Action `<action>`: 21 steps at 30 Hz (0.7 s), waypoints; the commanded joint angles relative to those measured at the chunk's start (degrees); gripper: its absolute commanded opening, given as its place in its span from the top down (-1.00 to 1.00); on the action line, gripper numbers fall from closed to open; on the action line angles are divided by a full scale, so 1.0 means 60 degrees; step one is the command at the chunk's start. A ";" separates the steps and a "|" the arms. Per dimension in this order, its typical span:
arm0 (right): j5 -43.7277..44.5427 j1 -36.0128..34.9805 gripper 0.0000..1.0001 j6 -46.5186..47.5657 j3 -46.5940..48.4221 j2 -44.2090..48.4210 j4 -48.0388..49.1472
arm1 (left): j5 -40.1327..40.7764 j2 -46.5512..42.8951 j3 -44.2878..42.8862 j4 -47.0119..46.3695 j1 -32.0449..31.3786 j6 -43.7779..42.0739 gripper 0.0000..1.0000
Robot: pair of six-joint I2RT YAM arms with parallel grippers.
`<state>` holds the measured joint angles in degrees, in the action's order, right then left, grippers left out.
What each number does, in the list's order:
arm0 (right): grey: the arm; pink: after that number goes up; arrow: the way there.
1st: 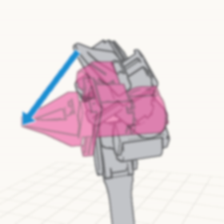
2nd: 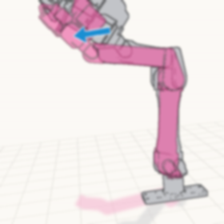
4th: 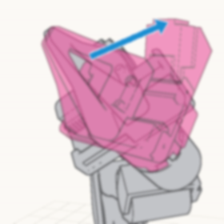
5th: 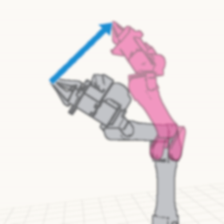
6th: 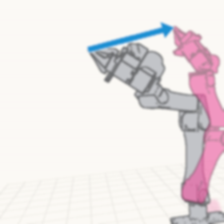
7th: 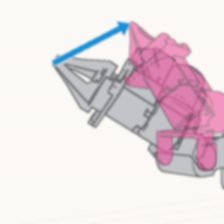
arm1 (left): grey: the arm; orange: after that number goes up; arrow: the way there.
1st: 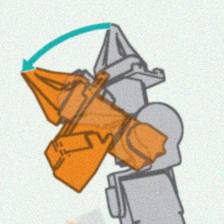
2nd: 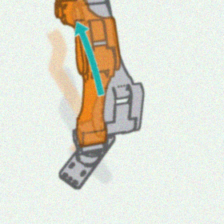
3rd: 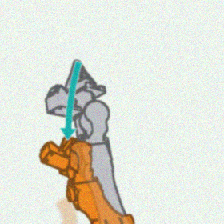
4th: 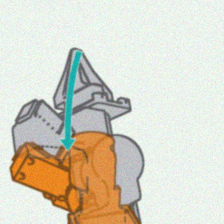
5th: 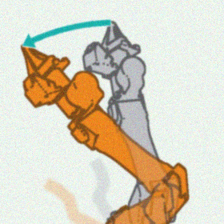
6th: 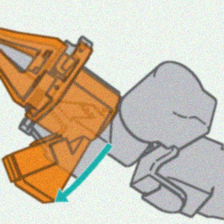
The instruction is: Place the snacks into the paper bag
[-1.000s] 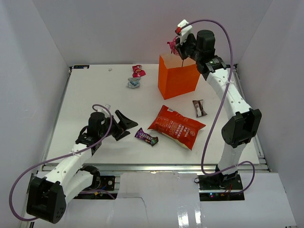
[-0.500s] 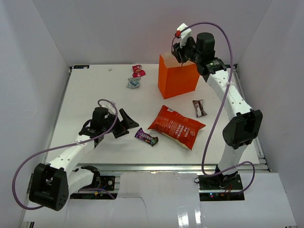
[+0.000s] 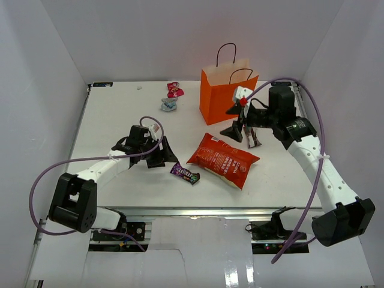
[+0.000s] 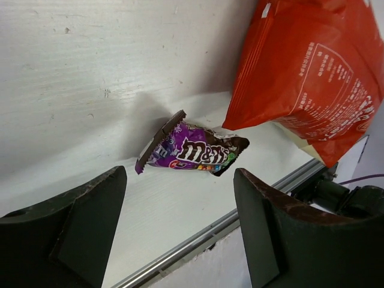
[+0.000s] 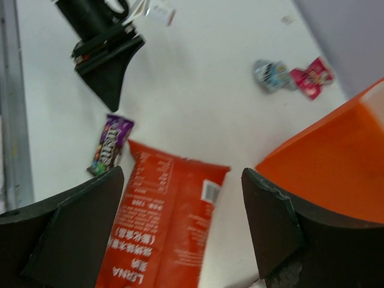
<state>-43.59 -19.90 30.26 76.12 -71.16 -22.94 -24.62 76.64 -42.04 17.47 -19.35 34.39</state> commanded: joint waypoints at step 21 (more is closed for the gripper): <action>-0.1699 0.0343 -0.67 0.0025 -0.2373 0.1107 -0.0718 | 0.1847 0.2080 -0.1240 0.0750 -0.1696 0.0039 -0.01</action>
<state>-51.64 -18.26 31.46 62.54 -66.28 -28.53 -16.95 89.49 -47.40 21.17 -29.12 34.06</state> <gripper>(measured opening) 0.834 0.516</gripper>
